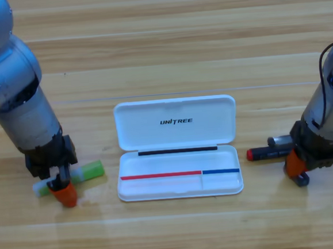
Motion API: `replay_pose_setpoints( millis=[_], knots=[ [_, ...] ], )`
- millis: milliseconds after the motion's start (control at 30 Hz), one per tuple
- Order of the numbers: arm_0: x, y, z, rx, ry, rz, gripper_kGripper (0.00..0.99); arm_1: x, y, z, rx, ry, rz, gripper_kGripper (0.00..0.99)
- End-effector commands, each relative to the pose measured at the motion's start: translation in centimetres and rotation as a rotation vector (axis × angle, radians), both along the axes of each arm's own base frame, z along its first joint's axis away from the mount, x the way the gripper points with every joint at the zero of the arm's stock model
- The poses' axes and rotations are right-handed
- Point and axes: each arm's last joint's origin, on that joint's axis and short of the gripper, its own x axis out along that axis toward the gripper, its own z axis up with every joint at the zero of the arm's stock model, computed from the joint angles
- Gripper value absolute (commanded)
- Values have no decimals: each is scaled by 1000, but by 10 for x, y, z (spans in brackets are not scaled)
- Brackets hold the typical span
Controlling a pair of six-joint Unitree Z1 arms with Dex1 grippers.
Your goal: Clean up eraser and pencils
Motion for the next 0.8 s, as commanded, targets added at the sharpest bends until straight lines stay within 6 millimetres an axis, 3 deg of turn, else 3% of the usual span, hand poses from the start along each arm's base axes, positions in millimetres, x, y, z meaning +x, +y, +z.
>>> replay_pose_setpoints(
  millis=[33, 100, 167, 300, 400, 533, 800],
  knots=[
    [7, 13, -22, 33, 54, 10, 666, -33, 7, 33, 4, 98, 438, 0],
    [8, 15, -23, 34, 54, -7, 560, -48, 14, 57, 30, 88, 739, 0],
    [10, 17, -23, 36, 53, -24, 394, -58, 22, 72, 50, 63, 907, 0],
    [12, 18, -22, 35, 43, -61, 3, -62, 49, 79, 33, 13, 1223, 0],
    [11, 21, -14, 28, 18, -80, 0, -53, 72, 70, -15, -16, 1328, 0],
    [4, 30, 11, 8, -48, -129, 0, -38, 95, 55, -61, -18, 1368, 0],
    [1, 37, 60, -47, -74, -164, 0, -23, 115, 26, -113, 12, 1390, 0]
  ],
)
